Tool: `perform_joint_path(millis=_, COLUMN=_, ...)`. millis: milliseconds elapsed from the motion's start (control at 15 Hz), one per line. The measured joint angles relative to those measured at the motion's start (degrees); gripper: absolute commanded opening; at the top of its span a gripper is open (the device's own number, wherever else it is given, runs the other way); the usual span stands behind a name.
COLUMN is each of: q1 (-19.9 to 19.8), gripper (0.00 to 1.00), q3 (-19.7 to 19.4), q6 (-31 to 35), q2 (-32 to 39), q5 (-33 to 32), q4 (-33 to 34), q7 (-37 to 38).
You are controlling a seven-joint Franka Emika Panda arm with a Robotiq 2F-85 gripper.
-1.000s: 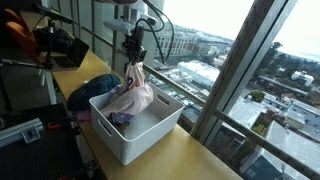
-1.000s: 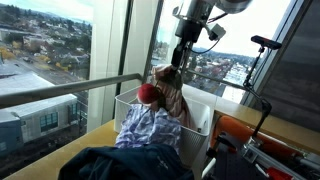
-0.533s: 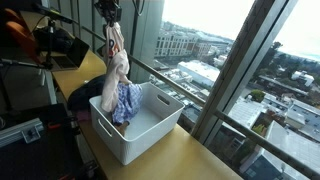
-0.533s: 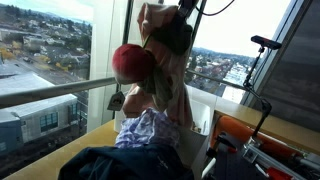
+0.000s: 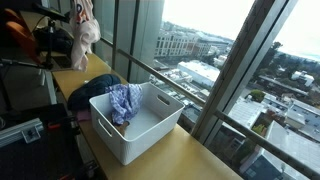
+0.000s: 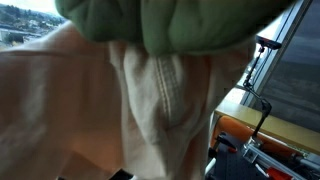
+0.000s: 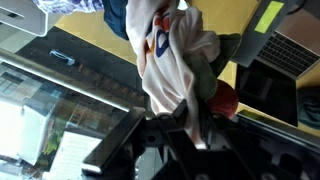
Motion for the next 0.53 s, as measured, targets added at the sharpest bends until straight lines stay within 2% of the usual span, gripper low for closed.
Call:
perform_joint_path(millis=200, q1=3.5, gripper=0.03, q3=3.06, q6=-2.55, q2=4.67, q5=-4.22, q4=4.98, q7=5.47)
perform_joint_path(millis=400, q1=4.53, gripper=0.03, q3=2.54, q6=-2.82, q2=9.48, q5=-4.94, q4=6.52, q7=6.56)
perform_joint_path(millis=533, q1=4.17, gripper=0.03, q3=0.47, q6=-2.72, q2=11.84, q5=-4.76, q4=6.42, q7=6.52)
